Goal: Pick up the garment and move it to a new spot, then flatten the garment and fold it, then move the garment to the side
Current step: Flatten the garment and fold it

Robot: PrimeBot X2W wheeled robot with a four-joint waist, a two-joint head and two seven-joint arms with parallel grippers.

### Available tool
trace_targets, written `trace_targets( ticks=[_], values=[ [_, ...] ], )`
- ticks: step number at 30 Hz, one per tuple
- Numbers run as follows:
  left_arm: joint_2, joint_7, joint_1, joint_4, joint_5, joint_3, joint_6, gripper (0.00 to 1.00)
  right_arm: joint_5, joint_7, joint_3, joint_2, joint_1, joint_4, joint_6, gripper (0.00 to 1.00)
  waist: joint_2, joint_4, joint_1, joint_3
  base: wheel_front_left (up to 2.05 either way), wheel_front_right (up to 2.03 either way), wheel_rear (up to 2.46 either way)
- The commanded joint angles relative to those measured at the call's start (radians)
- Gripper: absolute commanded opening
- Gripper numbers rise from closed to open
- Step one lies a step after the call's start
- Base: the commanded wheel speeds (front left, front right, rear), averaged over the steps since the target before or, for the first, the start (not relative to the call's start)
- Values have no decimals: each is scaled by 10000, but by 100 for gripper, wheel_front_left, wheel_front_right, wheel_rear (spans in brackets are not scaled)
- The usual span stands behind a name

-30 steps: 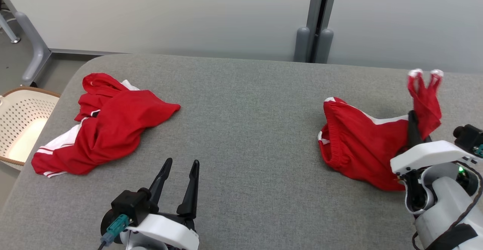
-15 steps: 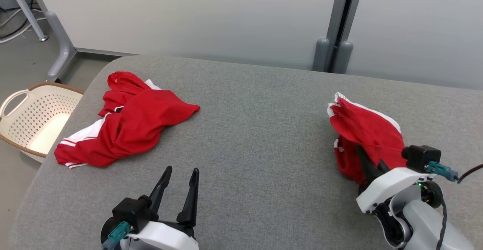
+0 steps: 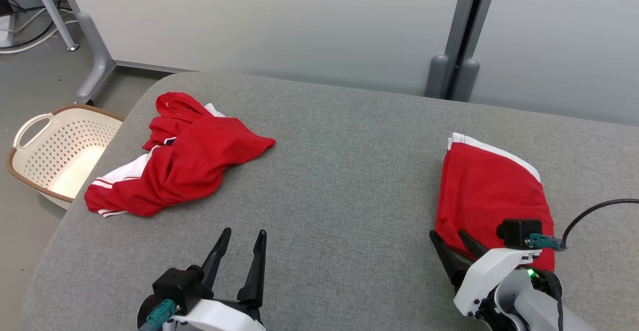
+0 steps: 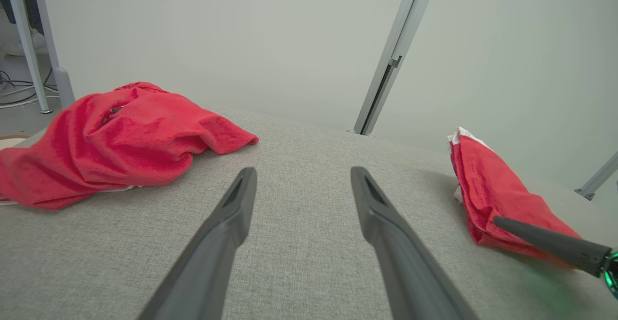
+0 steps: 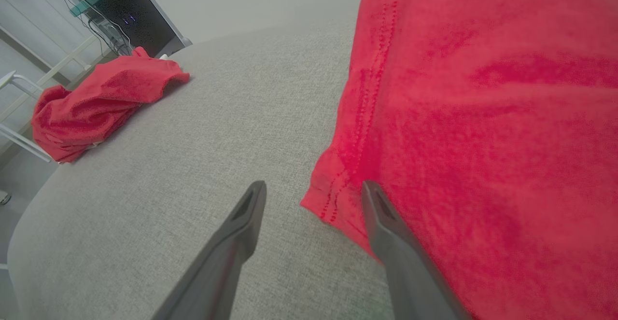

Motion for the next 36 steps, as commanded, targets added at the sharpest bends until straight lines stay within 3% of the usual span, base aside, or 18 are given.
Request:
trace_targets(
  ticks=[1,10,16,19,23,30,36],
  values=[
    [34,-3,-103,-40,-22,-13,30,100,107,76,86,-14,-103,143,0,100,-1,13,0,47,0,0,0],
    [32,-1,-99,-85,-15,100,81,100,438,-152,768,208,-641,477,0,100,-1,-348,0,134,0,0,0],
    [34,-1,-228,-378,0,427,72,100,247,-1135,682,-243,-964,-30,0,100,-1,-1102,0,-80,0,0,0],
    [32,-1,-238,-812,-72,663,65,100,-629,-1363,-69,-709,-1017,-445,0,100,-1,-1648,0,-210,0,0,0],
    [32,-3,-223,-1134,-139,935,185,100,-2780,-1331,-2176,-1107,-303,-1425,0,100,-1,-2107,0,-223,0,0,0],
    [29,-1,-157,-1355,145,1163,194,100,-6131,-1332,-5796,-216,2314,-4107,0,100,-1,-2556,0,-197,0,0,0],
    [32,-1,136,-1488,296,1180,306,100,-7348,-1334,-6718,577,3537,-5155,0,100,-1,-2725,0,-168,0,0,0]
  ],
)
